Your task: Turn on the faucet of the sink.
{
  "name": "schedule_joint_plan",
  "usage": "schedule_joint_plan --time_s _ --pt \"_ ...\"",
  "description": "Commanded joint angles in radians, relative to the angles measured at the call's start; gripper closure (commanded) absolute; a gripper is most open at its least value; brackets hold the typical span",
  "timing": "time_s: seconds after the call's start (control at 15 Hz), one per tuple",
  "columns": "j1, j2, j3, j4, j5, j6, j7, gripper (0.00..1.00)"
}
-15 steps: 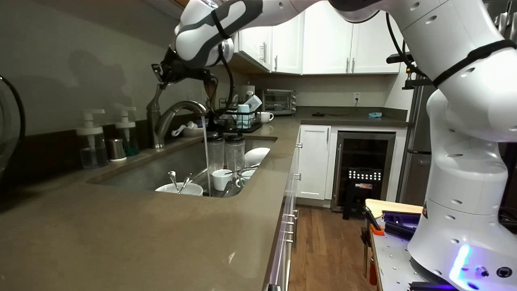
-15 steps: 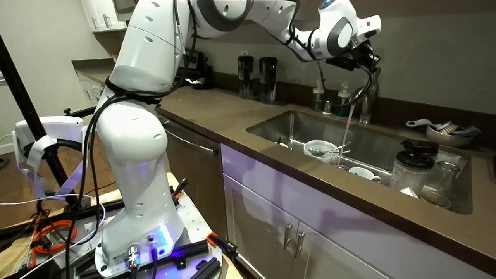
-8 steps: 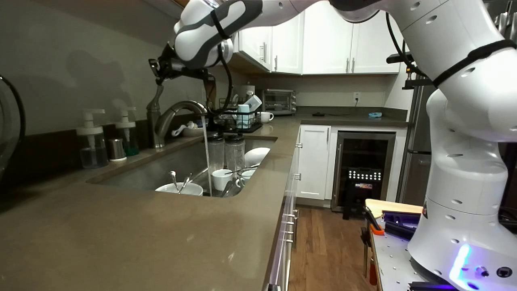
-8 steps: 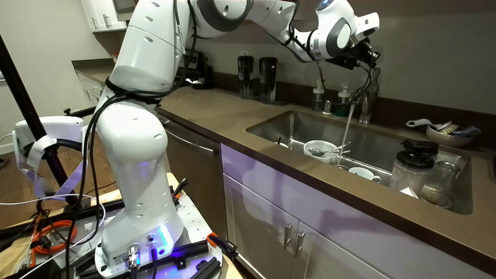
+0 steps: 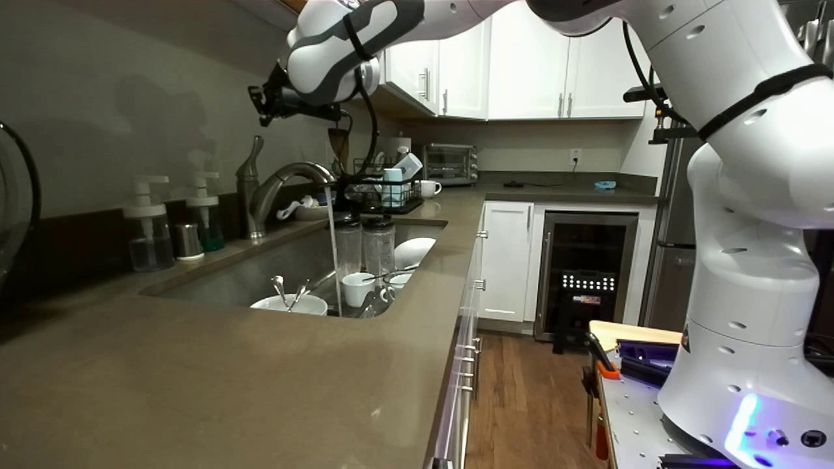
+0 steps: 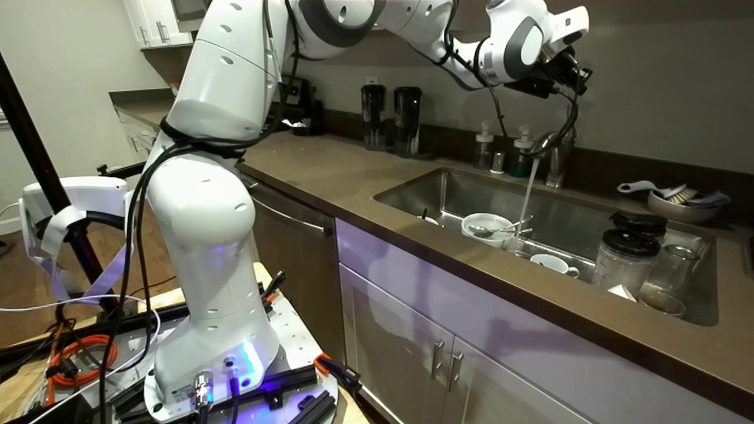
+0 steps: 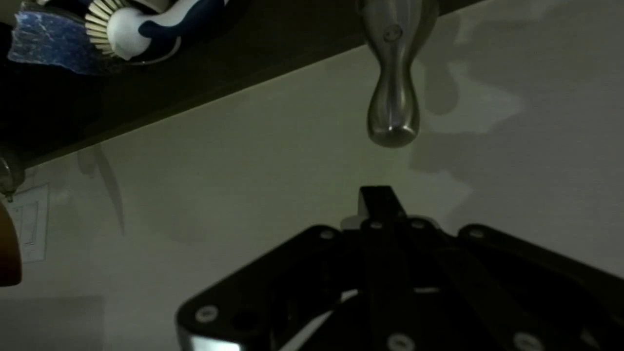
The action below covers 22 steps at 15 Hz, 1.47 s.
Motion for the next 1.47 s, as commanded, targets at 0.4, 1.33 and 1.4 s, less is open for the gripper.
schedule_joint_plan --time_s 0.4,1.33,1.4 --pt "0.03 -0.025 -0.044 -0.029 -0.001 0.027 0.035 1.0" --pt "0.034 -0.415 -0.004 -0.623 -0.012 0.215 0.006 1.0" --pt "0.041 -0.449 -0.015 -0.66 -0.021 0.201 0.01 1.0"
